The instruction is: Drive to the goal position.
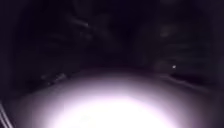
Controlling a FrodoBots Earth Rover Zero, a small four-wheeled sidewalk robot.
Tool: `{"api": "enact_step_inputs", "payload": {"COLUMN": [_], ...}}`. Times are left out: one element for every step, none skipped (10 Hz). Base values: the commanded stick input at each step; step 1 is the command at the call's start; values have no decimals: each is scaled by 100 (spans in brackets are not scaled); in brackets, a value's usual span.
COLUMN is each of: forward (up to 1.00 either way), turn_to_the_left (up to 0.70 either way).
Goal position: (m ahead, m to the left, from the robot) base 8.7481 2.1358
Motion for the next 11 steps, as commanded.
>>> {"api": "enact_step_inputs", "payload": {"forward": [100, 100, 100, 100, 100, 100, 100, 100, 100, 100, 100], "turn_to_the_left": [0, -6, -22, -27, -27, -27, -27, -27, 0, 0, 0]}}
